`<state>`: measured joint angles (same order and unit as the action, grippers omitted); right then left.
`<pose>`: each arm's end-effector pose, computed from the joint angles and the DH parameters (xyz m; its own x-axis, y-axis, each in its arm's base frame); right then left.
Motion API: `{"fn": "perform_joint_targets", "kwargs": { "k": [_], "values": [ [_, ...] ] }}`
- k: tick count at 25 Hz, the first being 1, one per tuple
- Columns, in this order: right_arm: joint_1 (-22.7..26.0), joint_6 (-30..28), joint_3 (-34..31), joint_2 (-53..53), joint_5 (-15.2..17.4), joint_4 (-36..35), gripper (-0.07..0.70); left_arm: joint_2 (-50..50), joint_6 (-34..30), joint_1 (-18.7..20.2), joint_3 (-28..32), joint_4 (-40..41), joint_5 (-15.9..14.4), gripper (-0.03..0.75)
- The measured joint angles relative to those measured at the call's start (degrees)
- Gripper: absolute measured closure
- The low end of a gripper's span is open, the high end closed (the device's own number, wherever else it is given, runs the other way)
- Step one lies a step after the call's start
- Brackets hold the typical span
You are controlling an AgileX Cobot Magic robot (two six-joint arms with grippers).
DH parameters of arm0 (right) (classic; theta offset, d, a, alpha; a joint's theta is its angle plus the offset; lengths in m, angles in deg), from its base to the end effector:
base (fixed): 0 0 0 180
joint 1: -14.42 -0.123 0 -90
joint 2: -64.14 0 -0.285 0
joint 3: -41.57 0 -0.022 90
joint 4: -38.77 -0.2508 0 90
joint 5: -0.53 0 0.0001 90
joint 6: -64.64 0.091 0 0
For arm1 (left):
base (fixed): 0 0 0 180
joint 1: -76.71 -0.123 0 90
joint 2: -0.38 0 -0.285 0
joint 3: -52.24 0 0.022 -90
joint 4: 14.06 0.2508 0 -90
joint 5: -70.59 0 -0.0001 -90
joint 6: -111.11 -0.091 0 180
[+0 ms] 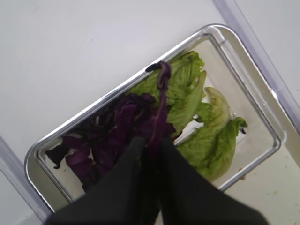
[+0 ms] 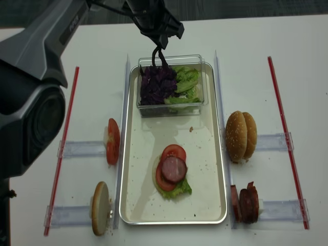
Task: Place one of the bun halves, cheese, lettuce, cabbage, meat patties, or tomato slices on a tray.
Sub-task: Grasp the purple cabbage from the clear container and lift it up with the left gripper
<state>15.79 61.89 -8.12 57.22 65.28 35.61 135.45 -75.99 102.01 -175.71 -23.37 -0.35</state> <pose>-0.0079 0.0047 0.2664 -0.5192 -0.0120 -0.8546 -0.0314 0.9995 0.0050 0.4325 -0.2199 0.2755 -0.8017 0.4559 -0.3865 0.5323 0.8388 -0.1147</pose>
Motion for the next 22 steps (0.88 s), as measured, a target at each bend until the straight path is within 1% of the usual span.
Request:
{"fn": "perform_joint_targets", "kwargs": {
  "k": [6,8,16,22],
  "values": [
    [0.0,0.0,0.0,0.0,0.0,0.0,-0.060,-2.4,-0.1,1.4,0.2,0.2,-0.1,0.683],
    [0.0,0.0,0.0,0.0,0.0,0.0,-0.060,-3.4,-0.1,1.9,1.3,0.9,-0.1,0.683],
    [0.0,0.0,0.0,0.0,0.0,0.0,-0.060,-7.8,-0.2,3.4,10.5,1.7,-0.1,0.683],
    [0.0,0.0,0.0,0.0,0.0,0.0,-0.060,-12.2,-0.2,6.3,16.2,1.7,-0.1,0.683]
  ]
}}
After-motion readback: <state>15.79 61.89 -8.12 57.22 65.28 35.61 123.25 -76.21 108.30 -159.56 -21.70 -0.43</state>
